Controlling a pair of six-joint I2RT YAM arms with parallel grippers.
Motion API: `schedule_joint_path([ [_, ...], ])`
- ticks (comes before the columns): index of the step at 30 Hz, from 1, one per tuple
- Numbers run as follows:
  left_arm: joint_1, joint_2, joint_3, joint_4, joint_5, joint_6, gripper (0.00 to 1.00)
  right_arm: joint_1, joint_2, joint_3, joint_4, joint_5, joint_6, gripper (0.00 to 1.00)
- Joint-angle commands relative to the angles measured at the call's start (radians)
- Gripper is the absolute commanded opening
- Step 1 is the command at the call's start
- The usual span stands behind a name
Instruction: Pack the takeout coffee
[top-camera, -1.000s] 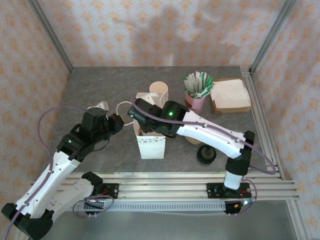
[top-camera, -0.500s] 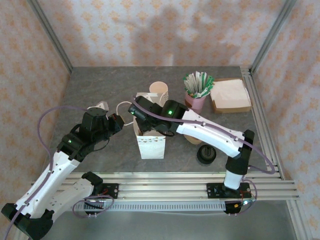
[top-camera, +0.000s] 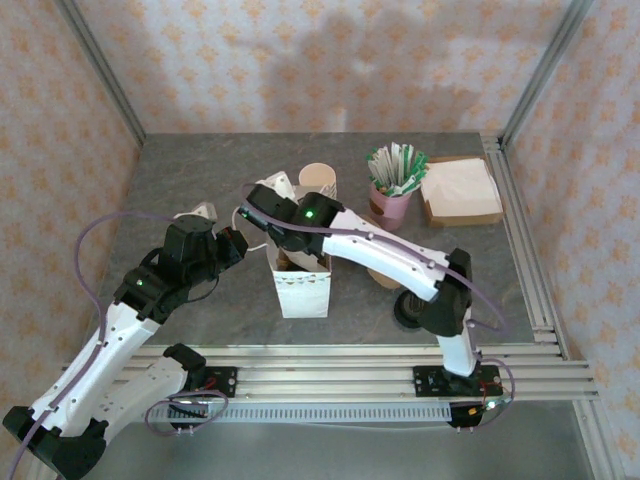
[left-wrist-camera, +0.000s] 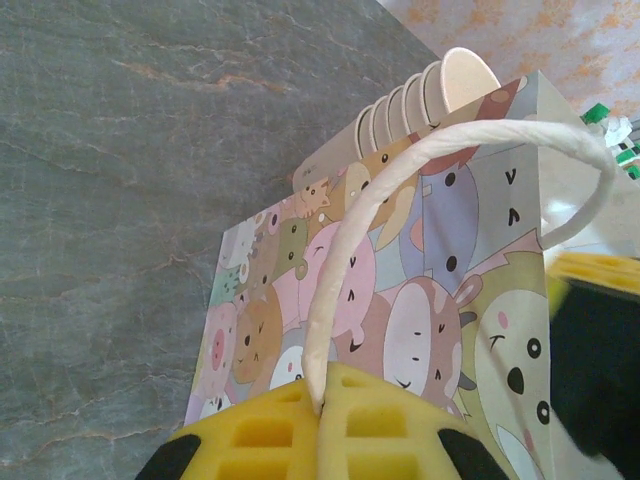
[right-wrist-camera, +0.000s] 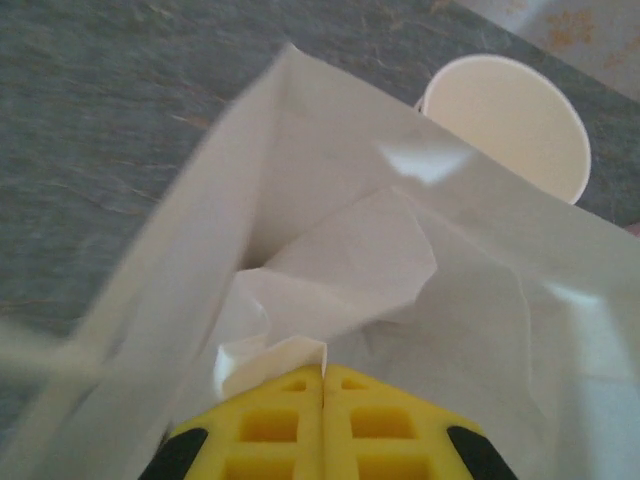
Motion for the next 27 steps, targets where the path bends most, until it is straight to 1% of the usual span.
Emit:
schedule_joint_path([
  [1, -0.007, -0.011, 0.016, 0.001, -0.037, 0.018, 0.0, -0.043, 0.017, -0.025, 0.003, 0.024, -0.007, 0.0],
  [4, -0.007, -0.011, 0.025, 0.0, -0.033, 0.02, 0.0, -0.046, 0.029, -0.004, -0.005, 0.025, -0.008, 0.0],
  [5, -0.008, -0.011, 0.028, -0.002, -0.033, 0.02, 0.0, -0.046, 0.028, 0.013, -0.013, 0.012, -0.006, 0.03],
  [6, -0.008, -0.011, 0.034, -0.005, -0.032, 0.023, 0.0, -0.045, 0.022, 0.031, -0.015, 0.0, -0.006, 0.12],
  [7, -0.007, -0.011, 0.04, -0.006, -0.03, 0.028, 0.0, -0.041, 0.008, 0.039, -0.008, -0.007, -0.011, 0.23],
  [9, -0.007, -0.01, 0.056, -0.015, -0.029, 0.04, 0.0, -0.026, -0.027, 0.05, 0.01, 0.0, -0.022, 0.35],
  [10, -0.007, -0.009, 0.066, -0.022, -0.03, 0.047, 0.02, -0.019, -0.047, 0.06, 0.013, 0.006, -0.022, 0.47],
  [11, -0.007, -0.008, 0.075, -0.023, -0.028, 0.058, 0.13, -0.014, -0.062, 0.069, 0.013, 0.003, -0.023, 0.57],
  [12, -0.007, -0.008, 0.088, -0.025, -0.025, 0.068, 0.28, -0.006, -0.081, 0.081, 0.013, -0.005, -0.023, 0.64],
  [13, -0.007, -0.008, 0.102, -0.026, -0.022, 0.082, 0.42, 0.001, -0.1, 0.09, 0.014, -0.008, -0.022, 0.69],
  [14, -0.006, -0.008, 0.116, -0.026, -0.016, 0.094, 0.53, 0.011, -0.115, 0.1, 0.013, -0.01, -0.022, 0.73],
  [15, -0.007, -0.004, 0.135, -0.027, -0.007, 0.111, 0.62, 0.02, -0.137, 0.107, 0.017, -0.012, -0.027, 0.77],
  [16, -0.007, -0.001, 0.161, -0.029, -0.001, 0.127, 0.69, 0.028, -0.163, 0.106, 0.029, -0.015, -0.03, 0.8],
  [20, -0.007, 0.031, 0.297, -0.073, 0.002, 0.203, 0.98, 0.039, -0.275, 0.069, 0.119, -0.083, -0.053, 0.84],
  [21, -0.007, 0.042, 0.338, -0.084, 0.003, 0.229, 1.0, 0.041, -0.314, 0.04, 0.16, -0.107, -0.064, 0.85],
  [23, -0.007, 0.058, 0.415, -0.103, -0.002, 0.278, 1.0, 0.042, -0.394, -0.023, 0.243, -0.143, -0.086, 0.9],
  [24, -0.007, 0.062, 0.447, -0.111, -0.013, 0.294, 1.0, 0.042, -0.43, -0.052, 0.281, -0.149, -0.099, 0.92],
  [25, -0.007, 0.063, 0.483, -0.121, -0.037, 0.346, 1.0, 0.042, -0.475, -0.091, 0.327, -0.149, -0.115, 0.92],
  [26, -0.007, 0.063, 0.511, -0.122, -0.059, 0.371, 1.0, 0.042, -0.527, -0.137, 0.378, -0.146, -0.131, 0.93],
  [27, -0.007, 0.063, 0.524, -0.112, -0.071, 0.386, 1.0, 0.041, -0.573, -0.189, 0.427, -0.131, -0.143, 0.97],
])
